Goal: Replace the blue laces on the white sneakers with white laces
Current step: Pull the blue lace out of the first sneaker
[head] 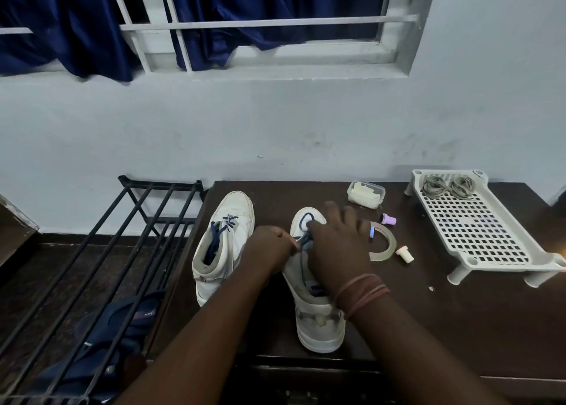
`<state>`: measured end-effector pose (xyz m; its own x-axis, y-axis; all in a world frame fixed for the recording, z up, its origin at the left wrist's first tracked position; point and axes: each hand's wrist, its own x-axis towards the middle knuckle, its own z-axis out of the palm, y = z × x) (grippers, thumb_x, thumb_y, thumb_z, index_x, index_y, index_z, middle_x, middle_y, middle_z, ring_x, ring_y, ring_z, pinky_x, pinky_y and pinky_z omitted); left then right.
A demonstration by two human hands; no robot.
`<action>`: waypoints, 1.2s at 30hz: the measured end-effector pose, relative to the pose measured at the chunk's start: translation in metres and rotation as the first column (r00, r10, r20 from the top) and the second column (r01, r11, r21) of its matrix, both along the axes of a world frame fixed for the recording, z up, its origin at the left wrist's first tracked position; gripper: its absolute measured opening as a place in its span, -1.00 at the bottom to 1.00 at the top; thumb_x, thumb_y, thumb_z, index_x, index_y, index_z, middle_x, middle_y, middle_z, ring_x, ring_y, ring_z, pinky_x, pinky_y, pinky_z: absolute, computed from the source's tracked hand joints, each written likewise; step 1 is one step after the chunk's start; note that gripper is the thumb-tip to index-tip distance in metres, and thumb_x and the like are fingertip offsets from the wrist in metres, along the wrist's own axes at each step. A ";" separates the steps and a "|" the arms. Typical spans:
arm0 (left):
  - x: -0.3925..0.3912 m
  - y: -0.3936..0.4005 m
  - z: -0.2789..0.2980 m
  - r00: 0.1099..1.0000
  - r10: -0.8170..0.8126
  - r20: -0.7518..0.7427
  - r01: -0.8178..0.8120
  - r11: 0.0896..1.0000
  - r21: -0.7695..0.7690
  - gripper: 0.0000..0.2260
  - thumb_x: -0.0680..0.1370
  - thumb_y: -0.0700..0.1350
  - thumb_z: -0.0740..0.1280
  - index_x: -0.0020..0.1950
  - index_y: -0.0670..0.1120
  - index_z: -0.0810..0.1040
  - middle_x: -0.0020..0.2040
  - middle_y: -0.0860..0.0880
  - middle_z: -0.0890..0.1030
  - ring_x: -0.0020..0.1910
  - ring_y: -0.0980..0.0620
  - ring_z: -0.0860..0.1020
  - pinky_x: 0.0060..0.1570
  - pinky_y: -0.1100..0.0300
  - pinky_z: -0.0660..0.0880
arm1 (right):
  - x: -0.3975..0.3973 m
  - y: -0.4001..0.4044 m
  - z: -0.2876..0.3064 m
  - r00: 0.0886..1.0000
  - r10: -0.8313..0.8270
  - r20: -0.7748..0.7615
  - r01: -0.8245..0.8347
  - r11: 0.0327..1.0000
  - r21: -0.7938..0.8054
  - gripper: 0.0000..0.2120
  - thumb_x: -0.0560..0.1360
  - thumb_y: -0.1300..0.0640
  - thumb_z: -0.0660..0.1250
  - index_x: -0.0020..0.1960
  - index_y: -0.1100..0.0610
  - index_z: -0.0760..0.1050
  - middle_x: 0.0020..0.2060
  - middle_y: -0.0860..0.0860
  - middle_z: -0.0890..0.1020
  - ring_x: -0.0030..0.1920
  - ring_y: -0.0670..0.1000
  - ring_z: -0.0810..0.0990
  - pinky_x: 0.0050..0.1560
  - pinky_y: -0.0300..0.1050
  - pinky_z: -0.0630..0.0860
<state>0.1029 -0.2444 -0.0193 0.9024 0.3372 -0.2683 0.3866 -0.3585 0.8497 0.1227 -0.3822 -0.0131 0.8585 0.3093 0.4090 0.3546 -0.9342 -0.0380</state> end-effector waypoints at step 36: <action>0.002 0.001 -0.002 0.998 0.051 -0.046 -0.051 0.999 -0.003 -0.81 0.15 0.03 0.47 -0.31 0.00 0.70 -0.34 -0.03 0.69 -0.16 -0.11 0.70 -0.01 -0.11 0.65 | 0.024 -0.008 0.027 0.875 0.294 -0.386 0.207 0.494 0.845 -0.77 0.39 -0.02 0.09 -0.30 0.10 0.37 -0.33 0.04 0.48 -0.32 -0.03 0.39 -0.25 -0.15 0.33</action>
